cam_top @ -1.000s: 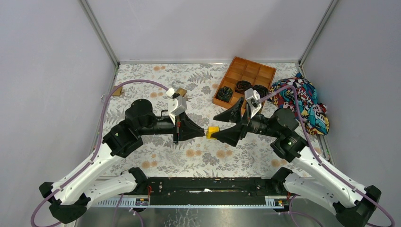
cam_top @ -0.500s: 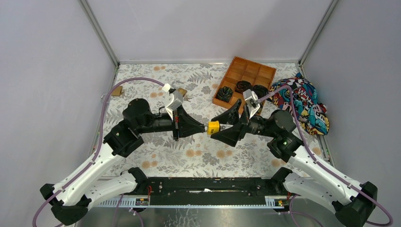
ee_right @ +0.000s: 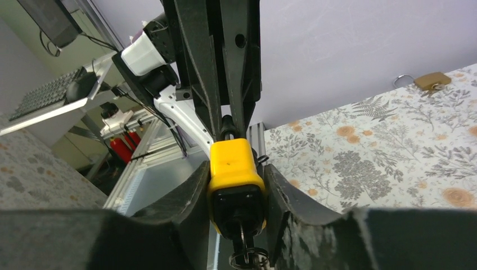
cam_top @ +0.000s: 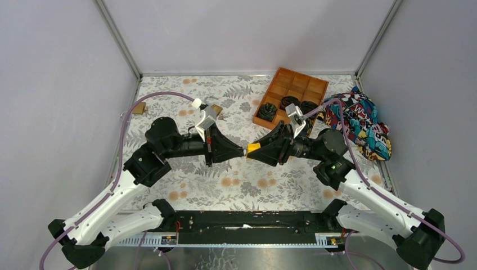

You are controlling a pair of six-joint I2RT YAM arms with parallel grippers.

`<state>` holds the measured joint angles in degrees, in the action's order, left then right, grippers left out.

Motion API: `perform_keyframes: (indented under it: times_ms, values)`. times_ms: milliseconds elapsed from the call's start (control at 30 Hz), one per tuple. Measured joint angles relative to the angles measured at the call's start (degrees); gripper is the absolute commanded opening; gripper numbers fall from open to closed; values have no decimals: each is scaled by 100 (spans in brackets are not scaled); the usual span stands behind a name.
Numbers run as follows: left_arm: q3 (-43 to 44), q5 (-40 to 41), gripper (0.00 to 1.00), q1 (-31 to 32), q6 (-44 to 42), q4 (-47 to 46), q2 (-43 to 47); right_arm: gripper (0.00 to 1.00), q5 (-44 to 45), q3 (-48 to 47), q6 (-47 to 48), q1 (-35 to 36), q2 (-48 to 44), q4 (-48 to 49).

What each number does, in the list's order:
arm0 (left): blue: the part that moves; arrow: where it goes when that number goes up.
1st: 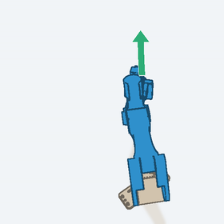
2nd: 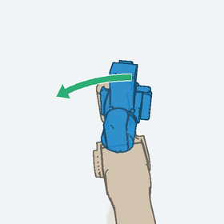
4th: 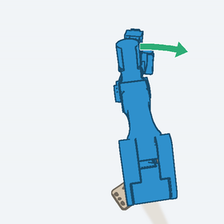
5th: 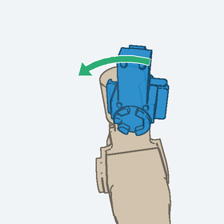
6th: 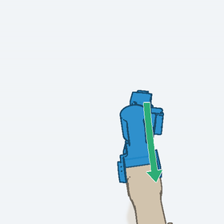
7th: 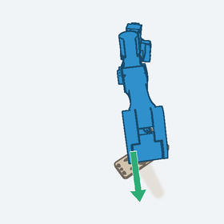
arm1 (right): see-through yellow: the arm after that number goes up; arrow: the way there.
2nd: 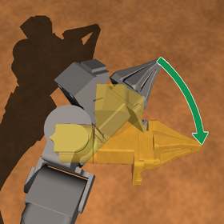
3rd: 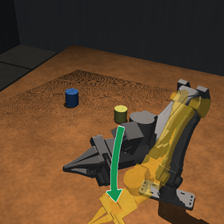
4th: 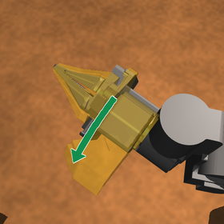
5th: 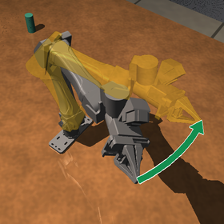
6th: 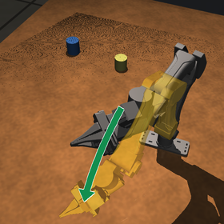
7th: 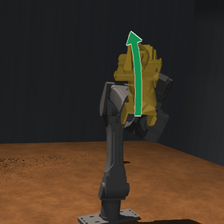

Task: Lock with the key
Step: Lock the lock.

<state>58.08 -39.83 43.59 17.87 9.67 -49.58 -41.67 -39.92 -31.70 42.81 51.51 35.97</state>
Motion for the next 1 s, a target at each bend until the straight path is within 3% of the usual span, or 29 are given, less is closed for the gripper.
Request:
perform_keyframes:
  times_ms: [167, 267, 400, 600, 867, 1000]
  values:
    - [-20, -11, 0, 0, 22, -66, 7, 0, 74, 15, -37, 11, -61, -11]
    - [-63, -11, 25, 0, 48, -116, 9, 0, 203, 57, -52, 35, -157, -103]
    - [-76, -101, 40, -15, 109, -133, 46, 0, 293, 81, -55, 39, -240, -197]
    - [-68, -133, 43, -98, -94, 107, 179, 0, 293, 33, 17, 31, -262, -446]
    - [-31, -87, 35, -107, -376, 424, 192, 0, -4, -321, 210, 9, -232, -828]
    - [-33, -144, 39, -127, -330, 291, 164, 0, -114, -428, 232, 4, -129, -855]
